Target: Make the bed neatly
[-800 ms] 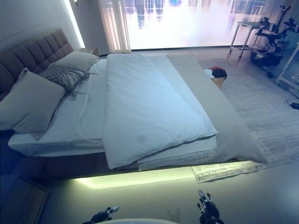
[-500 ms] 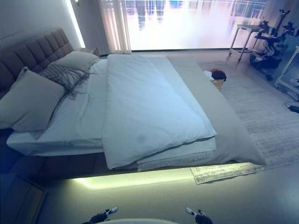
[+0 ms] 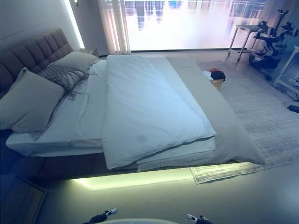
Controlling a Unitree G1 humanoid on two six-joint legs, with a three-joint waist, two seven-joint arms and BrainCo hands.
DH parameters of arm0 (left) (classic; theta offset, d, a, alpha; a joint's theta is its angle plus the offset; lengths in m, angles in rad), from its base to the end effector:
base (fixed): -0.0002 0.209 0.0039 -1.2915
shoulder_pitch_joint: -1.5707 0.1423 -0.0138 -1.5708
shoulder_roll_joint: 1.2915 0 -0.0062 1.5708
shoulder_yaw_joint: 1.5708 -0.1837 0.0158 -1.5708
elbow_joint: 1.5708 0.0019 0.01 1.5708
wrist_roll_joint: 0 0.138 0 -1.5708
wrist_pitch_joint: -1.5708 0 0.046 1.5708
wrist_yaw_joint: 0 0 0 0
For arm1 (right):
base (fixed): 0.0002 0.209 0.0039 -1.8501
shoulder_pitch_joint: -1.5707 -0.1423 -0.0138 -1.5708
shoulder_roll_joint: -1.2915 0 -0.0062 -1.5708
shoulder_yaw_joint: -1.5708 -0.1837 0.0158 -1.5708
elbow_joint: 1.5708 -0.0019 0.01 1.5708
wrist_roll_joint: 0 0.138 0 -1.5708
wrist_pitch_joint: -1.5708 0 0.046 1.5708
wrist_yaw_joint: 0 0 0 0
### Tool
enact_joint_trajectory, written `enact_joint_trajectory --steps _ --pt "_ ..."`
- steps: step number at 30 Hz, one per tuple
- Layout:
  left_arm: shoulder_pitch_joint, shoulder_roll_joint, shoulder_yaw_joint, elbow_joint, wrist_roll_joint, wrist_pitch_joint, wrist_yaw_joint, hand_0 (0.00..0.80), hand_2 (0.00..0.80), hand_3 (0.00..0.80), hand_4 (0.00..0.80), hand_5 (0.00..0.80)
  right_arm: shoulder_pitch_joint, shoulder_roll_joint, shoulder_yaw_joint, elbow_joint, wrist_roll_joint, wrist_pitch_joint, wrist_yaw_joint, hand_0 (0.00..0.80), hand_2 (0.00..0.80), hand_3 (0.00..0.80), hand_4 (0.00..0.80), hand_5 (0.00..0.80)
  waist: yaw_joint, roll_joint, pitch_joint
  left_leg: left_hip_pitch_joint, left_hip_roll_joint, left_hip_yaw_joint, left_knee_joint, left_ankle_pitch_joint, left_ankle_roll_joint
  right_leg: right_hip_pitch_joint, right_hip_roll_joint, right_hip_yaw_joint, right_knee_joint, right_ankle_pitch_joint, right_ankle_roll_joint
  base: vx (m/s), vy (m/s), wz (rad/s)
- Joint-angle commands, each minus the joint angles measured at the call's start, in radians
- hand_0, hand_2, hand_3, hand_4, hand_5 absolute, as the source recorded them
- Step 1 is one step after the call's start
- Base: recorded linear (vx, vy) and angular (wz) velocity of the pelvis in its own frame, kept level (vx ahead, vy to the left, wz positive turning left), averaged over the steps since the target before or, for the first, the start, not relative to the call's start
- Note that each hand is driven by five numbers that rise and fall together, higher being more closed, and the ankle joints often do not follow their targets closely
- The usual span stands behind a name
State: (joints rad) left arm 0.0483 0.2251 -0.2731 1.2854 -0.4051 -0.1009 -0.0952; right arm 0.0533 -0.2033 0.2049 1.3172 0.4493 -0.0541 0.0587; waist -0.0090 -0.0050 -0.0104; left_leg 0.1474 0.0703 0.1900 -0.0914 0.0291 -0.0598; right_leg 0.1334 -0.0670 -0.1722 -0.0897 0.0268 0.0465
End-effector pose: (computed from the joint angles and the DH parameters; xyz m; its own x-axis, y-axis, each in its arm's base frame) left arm 0.0465 0.2152 -0.1215 0.3312 0.0577 -0.9418 -0.0928 0.9953 0.0283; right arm 0.0377 -0.2127 -0.1239 0.2587 -0.1029 -0.9605 0.2228 0.9739 -0.0443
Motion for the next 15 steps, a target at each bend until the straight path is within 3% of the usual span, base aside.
enact_joint_trajectory --steps 1,6,10,15 --pt "-0.075 -0.027 0.036 0.072 0.023 0.002 0.021 0.000 0.000 0.000 0.000 0.000 -0.087 0.000 -0.010 0.067 -0.011 -0.019 0.012 0.000 0.000 0.000 0.000 0.000 0.016 -0.025 0.031 0.019 -0.044 -0.013 0.006 -0.078 0.041 -0.004 -0.010 -0.029 0.002 0.007 0.042 0.000 0.000 0.00" --pt "-0.069 -0.003 0.064 0.083 0.018 0.031 0.045 0.000 0.000 0.000 0.000 0.000 -0.092 -0.017 -0.019 0.086 -0.056 0.001 -0.032 0.000 0.000 0.000 0.000 0.000 0.020 -0.024 0.045 0.017 -0.041 -0.014 0.012 -0.077 0.041 0.004 -0.011 -0.039 0.003 0.003 0.039 0.000 0.000 0.00" --pt "-0.067 0.015 0.086 0.099 0.011 0.032 0.032 0.000 0.000 0.000 0.000 0.000 -0.095 -0.030 -0.032 0.097 -0.069 -0.045 -0.105 0.000 0.000 0.000 0.000 0.000 0.021 -0.024 0.058 0.020 -0.041 -0.028 0.027 -0.083 0.047 0.006 -0.011 -0.039 0.035 -0.016 0.034 0.056 -0.053 0.01" --pt "-0.052 0.017 0.099 0.072 -0.023 0.018 0.044 0.000 0.000 0.000 0.000 0.000 -0.122 -0.045 -0.031 0.071 -0.109 -0.030 -0.128 0.000 0.000 0.000 0.000 0.000 0.027 -0.041 0.094 -0.052 -0.026 -0.035 0.217 -0.128 0.037 -0.017 -0.016 -0.020 0.081 -0.037 0.006 0.022 -0.085 -0.01"
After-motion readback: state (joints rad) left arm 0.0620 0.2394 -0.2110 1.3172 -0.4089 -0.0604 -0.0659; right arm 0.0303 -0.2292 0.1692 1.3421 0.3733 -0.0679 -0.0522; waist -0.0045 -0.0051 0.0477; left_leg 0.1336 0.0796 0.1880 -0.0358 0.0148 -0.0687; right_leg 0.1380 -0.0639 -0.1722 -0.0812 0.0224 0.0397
